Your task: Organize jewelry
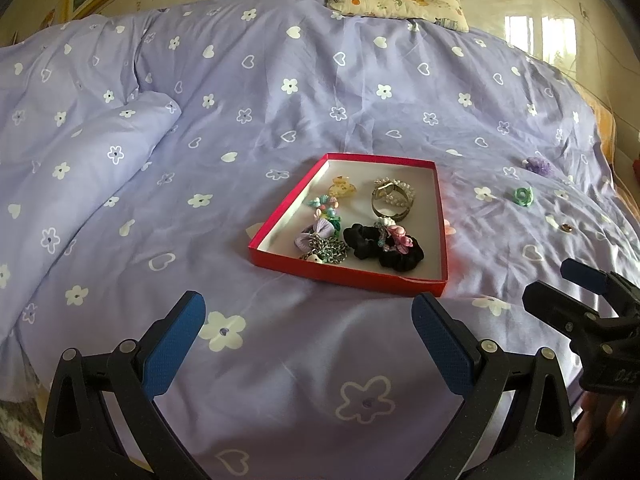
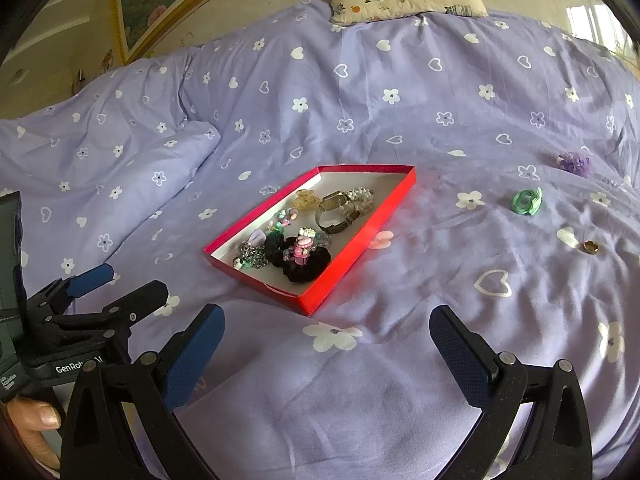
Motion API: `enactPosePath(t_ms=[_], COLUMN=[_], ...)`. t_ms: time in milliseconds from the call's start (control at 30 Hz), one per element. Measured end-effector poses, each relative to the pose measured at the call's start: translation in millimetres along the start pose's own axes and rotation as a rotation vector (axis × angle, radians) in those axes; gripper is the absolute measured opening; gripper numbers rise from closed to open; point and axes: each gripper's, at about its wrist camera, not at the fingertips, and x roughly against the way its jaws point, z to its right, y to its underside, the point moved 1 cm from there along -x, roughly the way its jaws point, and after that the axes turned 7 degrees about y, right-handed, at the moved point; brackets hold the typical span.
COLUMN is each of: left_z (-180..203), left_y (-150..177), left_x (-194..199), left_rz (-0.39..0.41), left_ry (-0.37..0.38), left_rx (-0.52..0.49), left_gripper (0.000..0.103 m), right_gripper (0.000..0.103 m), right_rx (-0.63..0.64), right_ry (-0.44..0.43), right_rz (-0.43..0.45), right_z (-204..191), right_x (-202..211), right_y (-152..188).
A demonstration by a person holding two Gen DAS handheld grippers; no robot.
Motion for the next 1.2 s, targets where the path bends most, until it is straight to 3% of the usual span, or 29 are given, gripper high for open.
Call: enactPosePath(t_ms=[1200], left_z=[-0.2], left_y=[-3.9], left_x=[3.7], left_rz=[0.009], left_ry=[-0.004], left_rx=[0.004], left_gripper=[0.103], right_gripper=[0.103], right_rx=[0.001], right_ry=[0.0], right_rz=[0.005], right_z=[-2.0], right_x=[5.1], right_y=[-4.1])
